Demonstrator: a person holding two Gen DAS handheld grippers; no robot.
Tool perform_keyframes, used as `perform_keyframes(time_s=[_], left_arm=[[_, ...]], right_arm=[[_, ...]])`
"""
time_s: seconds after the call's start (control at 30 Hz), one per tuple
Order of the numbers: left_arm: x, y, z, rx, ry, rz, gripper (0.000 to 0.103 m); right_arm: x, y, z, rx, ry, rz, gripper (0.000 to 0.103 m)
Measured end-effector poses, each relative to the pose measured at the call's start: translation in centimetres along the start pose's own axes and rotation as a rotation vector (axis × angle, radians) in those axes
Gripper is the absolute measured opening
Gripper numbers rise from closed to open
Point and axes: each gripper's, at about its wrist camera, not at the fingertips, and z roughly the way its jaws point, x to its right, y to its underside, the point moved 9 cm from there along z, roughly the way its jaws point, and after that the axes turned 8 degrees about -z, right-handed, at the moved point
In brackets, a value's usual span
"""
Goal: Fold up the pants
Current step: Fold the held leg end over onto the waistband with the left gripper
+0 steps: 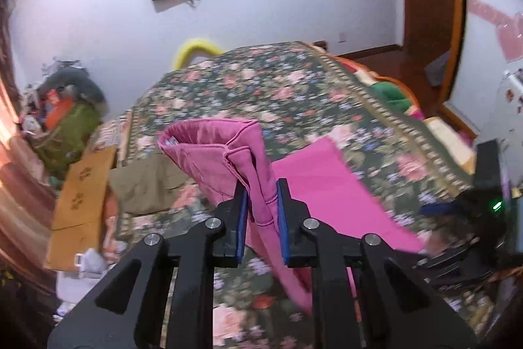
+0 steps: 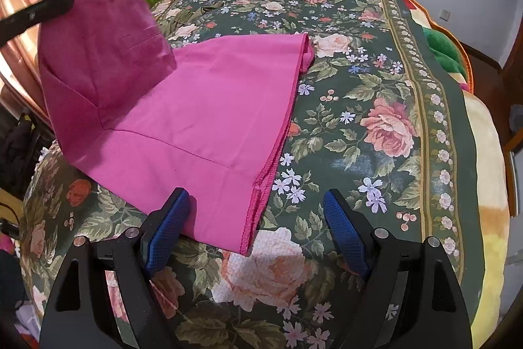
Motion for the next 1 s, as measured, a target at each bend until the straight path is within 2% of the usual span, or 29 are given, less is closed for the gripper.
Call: perform_keyframes(time_s=[0.27,0.53,0.73,0.8,0.9,0.97,1.0], left_arm=[[3.7,-0.4,1.3,-0.053,0.134,-0.017,0.014],[6.0,1.6,3.0,-0.166,0.273,-0.070,0.013],[6.9,2.7,3.3,-0.217,0.325,-0.061,0.014],[7.0,3.1,3.2,-0.244,0.331,-0.070,0.015],[6.8,3.1,3.0,-0.241,0.327,-0.066,0.016],[6.6,3.1,2.7,-0.242,0.336,-0.067,0.022],[6.5,3.1,2.5,-0.243,0.336,-0.070,0.029]], right_arm=[[0.1,0.0,0.0,0.001,-0.007,0.005,0.081],[0.1,-0.1,0.2,0.000,-0.015,0.011,0.081],[0.1,-0.1,0.1,0.000,-0.016,0.013,0.081],[0.1,-0.1,0.2,0.001,-0.015,0.013,0.081],[0.0,-0.1,0.1,0.002,-0.015,0.015,0.081],[0.1,-0.1,0.1,0.004,-0.016,0.016,0.081],[0.1,-0.1,0.1,0.003,-0.017,0.019,0.081]])
